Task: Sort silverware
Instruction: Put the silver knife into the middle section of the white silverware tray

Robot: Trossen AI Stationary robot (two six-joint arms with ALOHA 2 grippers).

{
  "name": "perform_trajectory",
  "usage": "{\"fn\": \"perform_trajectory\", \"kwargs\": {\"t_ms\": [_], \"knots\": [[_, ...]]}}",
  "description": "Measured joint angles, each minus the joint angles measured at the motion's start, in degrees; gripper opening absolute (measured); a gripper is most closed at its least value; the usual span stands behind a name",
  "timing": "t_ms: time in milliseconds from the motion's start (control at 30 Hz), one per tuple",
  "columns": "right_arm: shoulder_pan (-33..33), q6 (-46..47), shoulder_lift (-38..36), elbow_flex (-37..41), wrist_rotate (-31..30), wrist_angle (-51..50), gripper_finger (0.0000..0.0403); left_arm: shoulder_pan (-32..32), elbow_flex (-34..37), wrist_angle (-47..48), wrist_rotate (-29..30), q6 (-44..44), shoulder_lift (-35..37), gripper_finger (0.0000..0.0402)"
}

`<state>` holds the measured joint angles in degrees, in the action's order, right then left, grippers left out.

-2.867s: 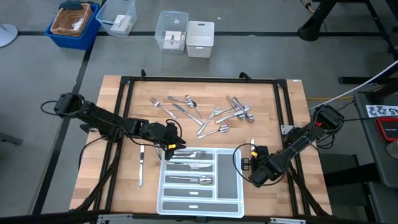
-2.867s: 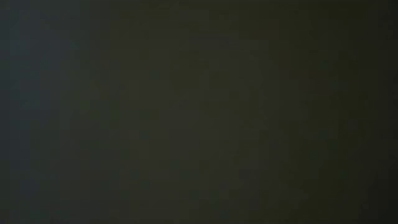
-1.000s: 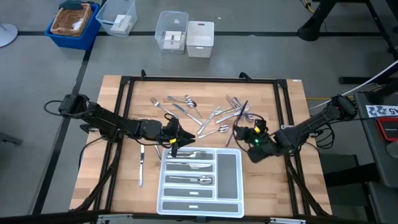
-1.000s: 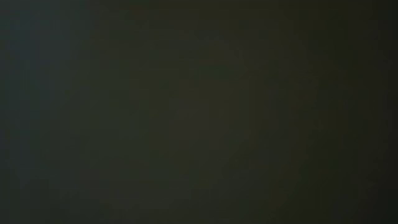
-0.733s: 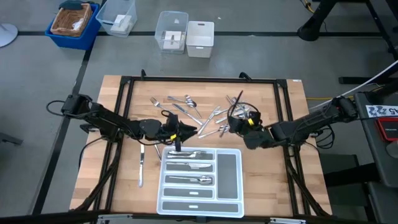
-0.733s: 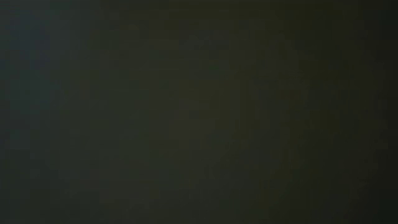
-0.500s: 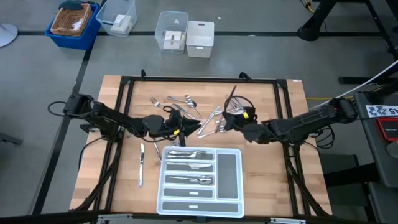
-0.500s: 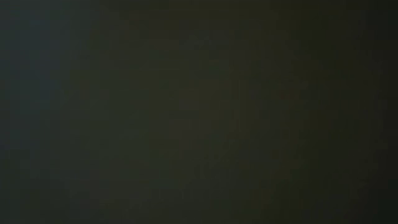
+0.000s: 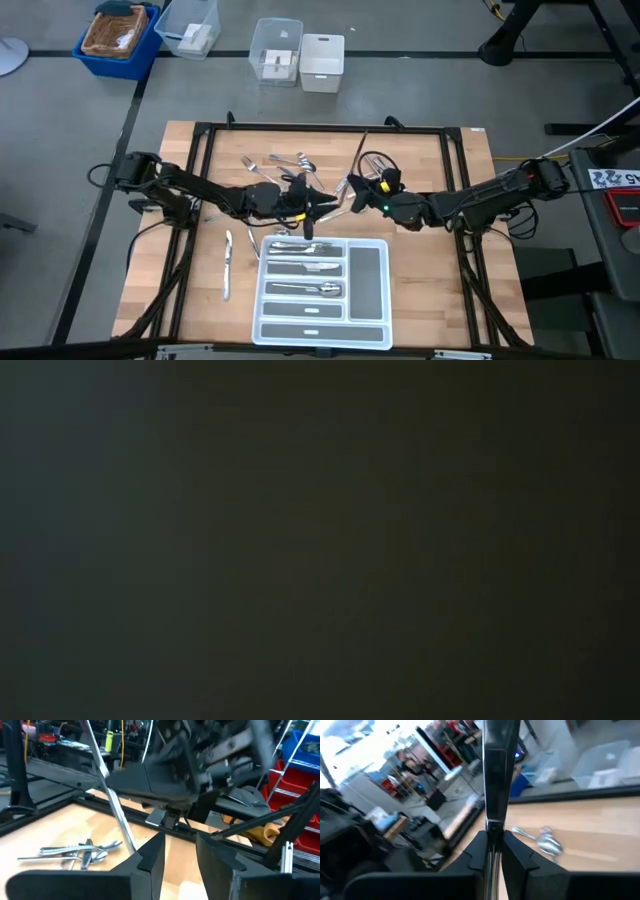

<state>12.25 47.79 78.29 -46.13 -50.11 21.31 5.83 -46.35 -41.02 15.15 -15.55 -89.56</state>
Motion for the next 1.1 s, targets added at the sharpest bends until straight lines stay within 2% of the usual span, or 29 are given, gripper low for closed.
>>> {"fn": "perform_trajectory", "kwargs": {"t_ms": [200,533,767,1100], "knots": [[0.0,-4.71,1.53,0.02,1.71,2.94,0.0037,-0.55,-0.72,-0.21,1.51,-0.48,-2.34,0.01],[0.02,-7.82,1.56,0.02,1.7,2.75,0.0037,-0.67,-0.69,-0.22,2.36,-0.24,-2.03,0.01],[0.02,-9.42,1.56,0.02,1.7,2.66,0.0037,-2.13,-0.69,1.31,6.33,-0.9,-2.03,0.01],[0.02,-9.54,1.56,0.02,1.73,2.63,0.0037,-3.28,-0.69,1.52,6.65,-10.52,-2.29,0.01]]}}
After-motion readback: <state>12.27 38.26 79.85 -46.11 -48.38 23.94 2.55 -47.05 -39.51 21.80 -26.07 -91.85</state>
